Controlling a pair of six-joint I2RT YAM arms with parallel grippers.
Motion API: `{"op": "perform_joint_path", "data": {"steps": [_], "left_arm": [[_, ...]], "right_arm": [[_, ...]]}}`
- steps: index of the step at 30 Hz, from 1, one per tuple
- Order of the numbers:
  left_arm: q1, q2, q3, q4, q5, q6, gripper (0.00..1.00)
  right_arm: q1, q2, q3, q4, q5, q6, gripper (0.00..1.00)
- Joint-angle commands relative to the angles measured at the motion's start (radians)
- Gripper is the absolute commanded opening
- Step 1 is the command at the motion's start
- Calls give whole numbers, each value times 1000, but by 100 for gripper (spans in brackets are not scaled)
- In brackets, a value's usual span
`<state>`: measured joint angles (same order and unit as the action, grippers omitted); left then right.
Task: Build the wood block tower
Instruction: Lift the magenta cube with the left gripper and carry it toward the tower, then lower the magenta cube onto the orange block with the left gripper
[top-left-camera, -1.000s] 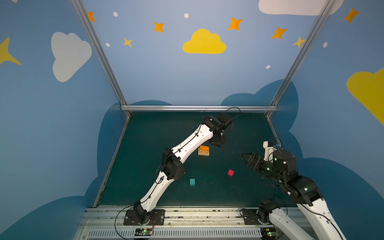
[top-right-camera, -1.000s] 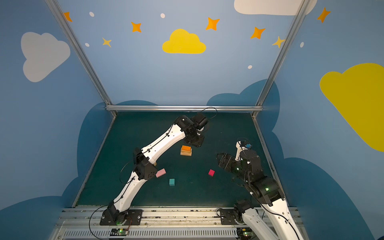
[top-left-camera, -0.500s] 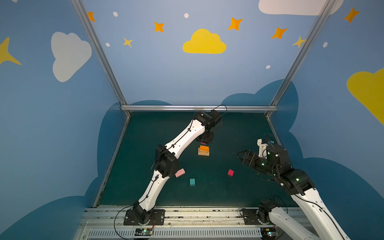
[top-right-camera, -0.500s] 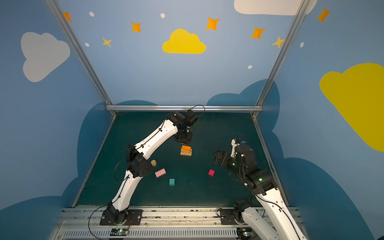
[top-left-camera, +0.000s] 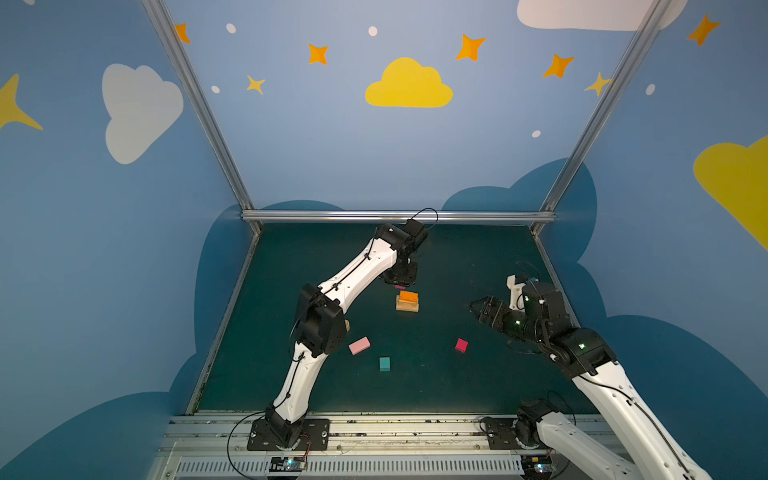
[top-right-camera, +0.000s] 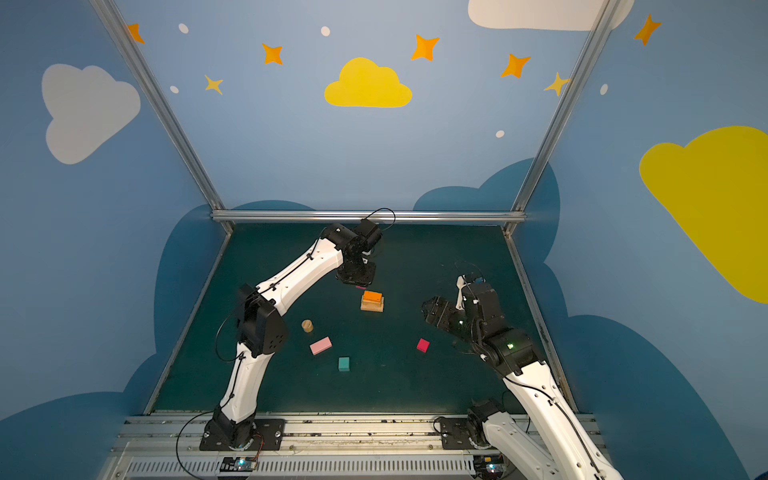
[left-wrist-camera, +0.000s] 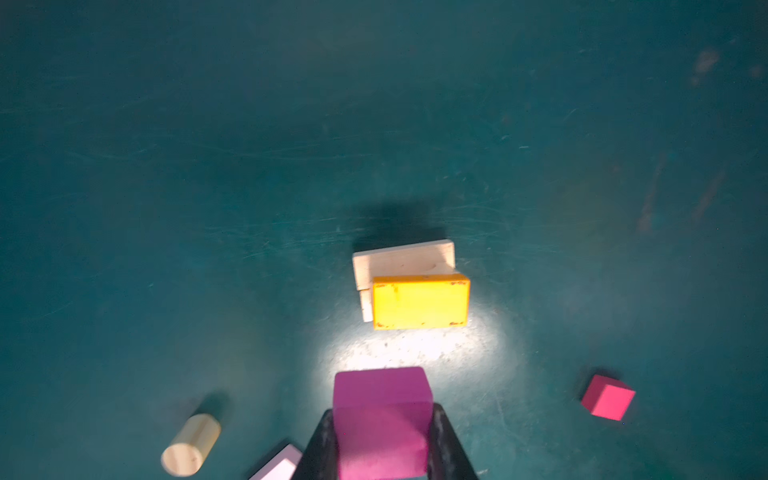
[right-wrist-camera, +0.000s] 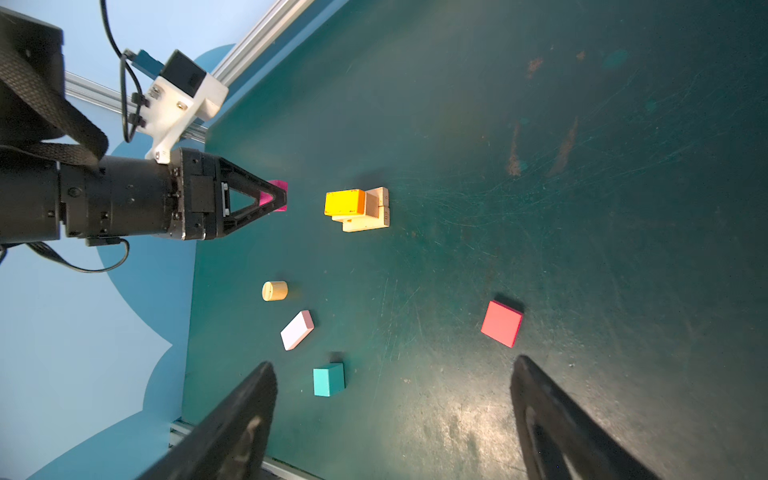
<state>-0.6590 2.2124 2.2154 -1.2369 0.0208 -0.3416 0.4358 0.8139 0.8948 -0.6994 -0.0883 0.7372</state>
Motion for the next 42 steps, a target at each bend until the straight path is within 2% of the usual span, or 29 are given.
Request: {"op": "perform_joint_path", "data": {"steps": [1, 9, 28, 42], "left_arm": [[3, 13, -16, 55, 51, -8, 24], [17, 37, -43, 86, 99, -21, 27], [22, 54, -146, 169, 105, -2, 25], [26, 80, -124, 169, 95, 7, 26]], "right_arm": [[4, 6, 3, -8, 38, 4, 86], [5, 25, -1, -5, 55, 1, 86], [6, -2, -29, 1, 54, 11, 86], [5, 1, -30, 2, 55, 11, 86]]}}
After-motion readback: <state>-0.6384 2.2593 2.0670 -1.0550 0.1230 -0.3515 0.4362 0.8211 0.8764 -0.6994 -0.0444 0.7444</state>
